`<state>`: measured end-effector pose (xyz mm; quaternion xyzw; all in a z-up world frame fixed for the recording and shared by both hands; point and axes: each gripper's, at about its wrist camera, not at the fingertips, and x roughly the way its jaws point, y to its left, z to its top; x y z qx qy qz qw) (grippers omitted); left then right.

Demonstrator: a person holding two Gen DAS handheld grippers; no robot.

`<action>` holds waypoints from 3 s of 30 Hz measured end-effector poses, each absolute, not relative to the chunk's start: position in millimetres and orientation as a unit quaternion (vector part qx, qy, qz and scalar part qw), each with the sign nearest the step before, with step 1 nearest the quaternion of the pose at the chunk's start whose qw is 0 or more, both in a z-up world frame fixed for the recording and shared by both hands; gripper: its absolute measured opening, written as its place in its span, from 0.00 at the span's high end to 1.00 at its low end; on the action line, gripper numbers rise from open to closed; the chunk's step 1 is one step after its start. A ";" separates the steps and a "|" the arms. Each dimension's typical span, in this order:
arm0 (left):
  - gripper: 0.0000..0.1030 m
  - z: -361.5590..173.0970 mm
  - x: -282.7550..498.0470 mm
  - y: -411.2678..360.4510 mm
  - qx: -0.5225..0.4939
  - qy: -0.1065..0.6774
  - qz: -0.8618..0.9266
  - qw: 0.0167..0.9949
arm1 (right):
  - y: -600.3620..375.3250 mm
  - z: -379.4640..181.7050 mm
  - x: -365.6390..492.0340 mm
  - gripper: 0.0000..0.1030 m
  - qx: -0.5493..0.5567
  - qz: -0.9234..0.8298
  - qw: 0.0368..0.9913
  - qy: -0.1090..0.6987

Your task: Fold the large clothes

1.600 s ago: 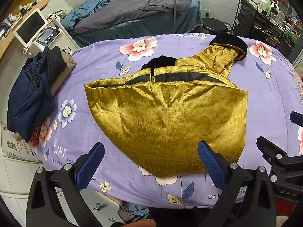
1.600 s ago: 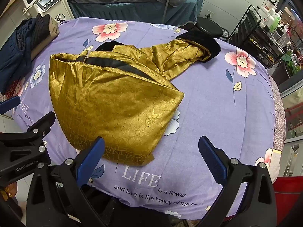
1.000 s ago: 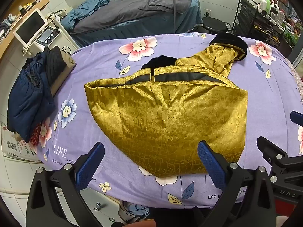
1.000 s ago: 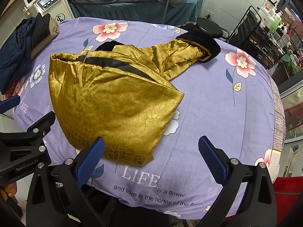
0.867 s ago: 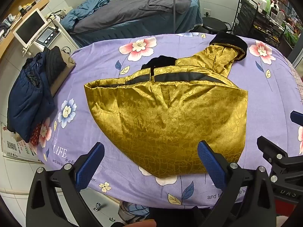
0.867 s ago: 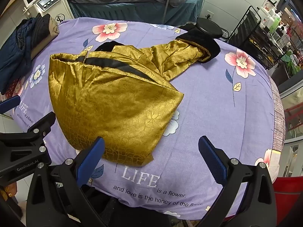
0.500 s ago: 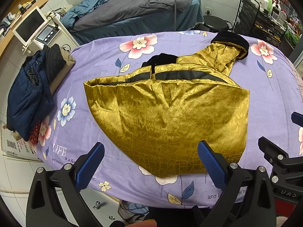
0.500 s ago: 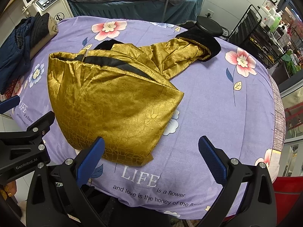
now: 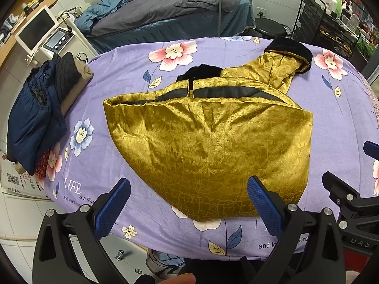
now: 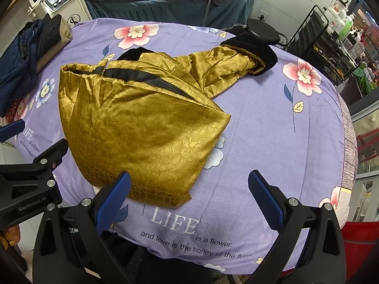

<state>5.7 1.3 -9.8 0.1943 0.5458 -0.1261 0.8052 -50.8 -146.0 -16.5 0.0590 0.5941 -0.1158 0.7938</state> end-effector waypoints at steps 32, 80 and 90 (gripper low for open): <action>0.06 -10.4 6.5 -2.1 0.198 0.548 -0.129 0.803 | -147.7 -17.6 -51.4 0.05 0.060 -0.116 0.793 0.595; 0.06 -29.4 14.6 0.4 0.186 0.589 -0.135 0.775 | -177.1 -28.1 -49.6 0.05 0.101 -0.137 0.778 0.605; 0.06 -63.3 51.7 32.5 0.110 0.655 -0.119 0.738 | -266.3 -74.3 7.8 0.05 0.273 -0.062 0.770 0.573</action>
